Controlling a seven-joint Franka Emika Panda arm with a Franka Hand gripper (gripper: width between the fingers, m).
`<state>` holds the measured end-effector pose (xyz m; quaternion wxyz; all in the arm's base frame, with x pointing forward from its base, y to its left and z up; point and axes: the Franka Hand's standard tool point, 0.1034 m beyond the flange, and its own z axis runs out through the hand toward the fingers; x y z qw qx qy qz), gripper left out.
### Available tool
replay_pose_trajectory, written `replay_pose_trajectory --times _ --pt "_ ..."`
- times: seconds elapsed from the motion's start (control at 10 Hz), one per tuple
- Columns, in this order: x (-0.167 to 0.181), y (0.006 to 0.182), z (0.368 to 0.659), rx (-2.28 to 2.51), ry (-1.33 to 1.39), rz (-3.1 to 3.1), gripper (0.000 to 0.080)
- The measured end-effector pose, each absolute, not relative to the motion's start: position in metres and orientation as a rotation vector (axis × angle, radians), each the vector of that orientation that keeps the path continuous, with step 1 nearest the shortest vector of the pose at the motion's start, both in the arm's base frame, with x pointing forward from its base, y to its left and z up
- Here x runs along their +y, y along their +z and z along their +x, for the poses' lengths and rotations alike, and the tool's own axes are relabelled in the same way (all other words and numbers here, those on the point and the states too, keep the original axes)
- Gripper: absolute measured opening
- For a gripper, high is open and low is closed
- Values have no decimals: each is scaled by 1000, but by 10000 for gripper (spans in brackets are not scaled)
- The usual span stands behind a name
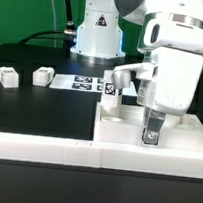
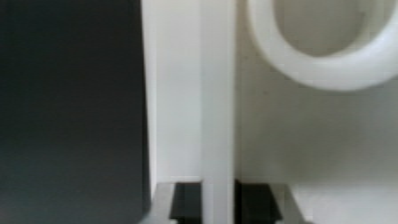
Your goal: Assemble square table
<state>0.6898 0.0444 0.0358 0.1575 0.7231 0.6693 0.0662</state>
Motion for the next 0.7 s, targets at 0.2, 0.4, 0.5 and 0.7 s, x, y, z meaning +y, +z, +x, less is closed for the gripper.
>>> replay_pose_trajectory --times 0.2,0.4,0.5,0.7 --pt "43 35 689 1914 187 2071 139" --pt "42 35 689 1913 186 2073 350" --pt "42 35 689 1913 186 2073 350" --pt "41 35 689 1912 186 2074 528"
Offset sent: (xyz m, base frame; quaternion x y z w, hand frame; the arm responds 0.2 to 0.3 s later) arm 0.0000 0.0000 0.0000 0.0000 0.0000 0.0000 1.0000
